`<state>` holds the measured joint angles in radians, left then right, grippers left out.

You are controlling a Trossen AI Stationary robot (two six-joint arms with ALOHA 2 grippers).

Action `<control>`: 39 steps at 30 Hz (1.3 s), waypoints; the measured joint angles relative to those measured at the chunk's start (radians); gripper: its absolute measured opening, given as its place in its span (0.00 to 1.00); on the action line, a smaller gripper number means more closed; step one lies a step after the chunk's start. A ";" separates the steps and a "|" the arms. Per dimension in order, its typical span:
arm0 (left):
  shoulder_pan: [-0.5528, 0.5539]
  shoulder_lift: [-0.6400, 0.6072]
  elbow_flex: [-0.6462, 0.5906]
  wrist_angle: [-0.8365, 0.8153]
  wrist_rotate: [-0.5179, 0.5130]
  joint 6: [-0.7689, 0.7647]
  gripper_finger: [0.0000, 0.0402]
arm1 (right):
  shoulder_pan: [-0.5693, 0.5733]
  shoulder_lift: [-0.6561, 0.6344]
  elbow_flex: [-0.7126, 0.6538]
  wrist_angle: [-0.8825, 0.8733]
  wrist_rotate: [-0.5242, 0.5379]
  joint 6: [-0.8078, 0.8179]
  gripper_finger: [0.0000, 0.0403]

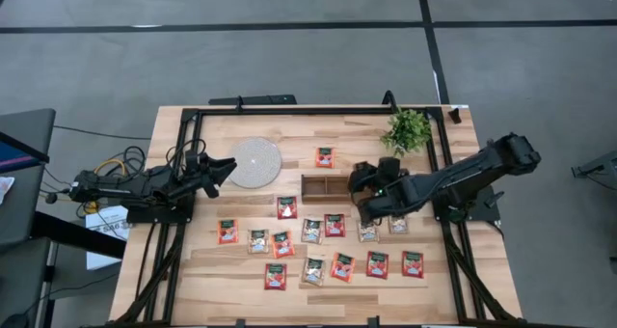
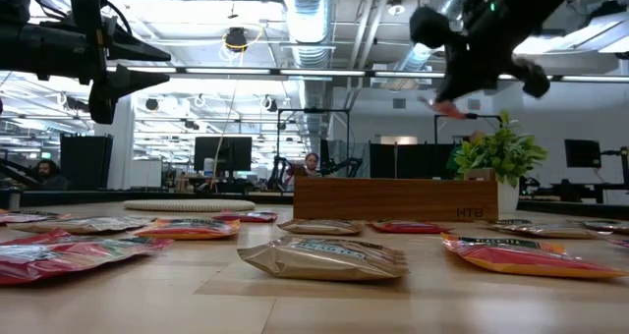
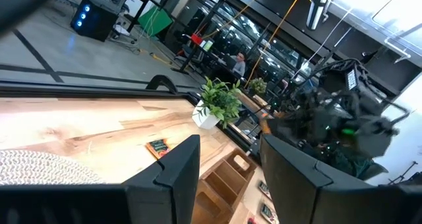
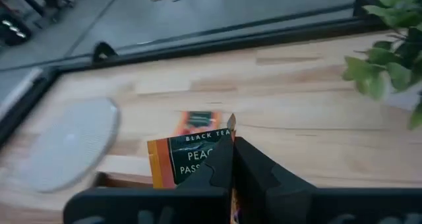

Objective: Pick & Place Tea
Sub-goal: Put the orange tea bag into the right section of the wooden organizer

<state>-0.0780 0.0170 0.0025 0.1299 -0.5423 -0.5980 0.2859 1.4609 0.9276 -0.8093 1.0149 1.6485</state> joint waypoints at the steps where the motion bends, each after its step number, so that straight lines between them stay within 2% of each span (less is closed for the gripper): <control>1: 0.000 0.000 0.000 0.000 0.006 0.000 0.38 | 0.000 0.027 0.002 0.022 0.013 0.000 0.00; 8: 0.000 0.001 0.000 0.008 0.047 0.000 0.38 | 0.013 0.183 0.008 -0.010 0.112 0.134 0.00; 14: 0.000 0.001 0.000 0.012 0.098 -0.020 0.38 | 0.027 0.272 0.008 -0.094 0.127 0.360 0.00; 20: 0.000 0.001 0.000 0.012 0.112 -0.047 0.38 | 0.049 0.336 0.008 -0.099 0.140 0.473 0.00; 39: 0.000 0.001 0.000 0.012 0.112 -0.047 0.38 | 0.010 0.344 0.009 -0.091 0.134 0.475 0.00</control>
<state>-0.0780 0.0177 0.0025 0.1421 -0.4301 -0.6449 0.2962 1.8046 0.9367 -0.9005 1.1492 2.1231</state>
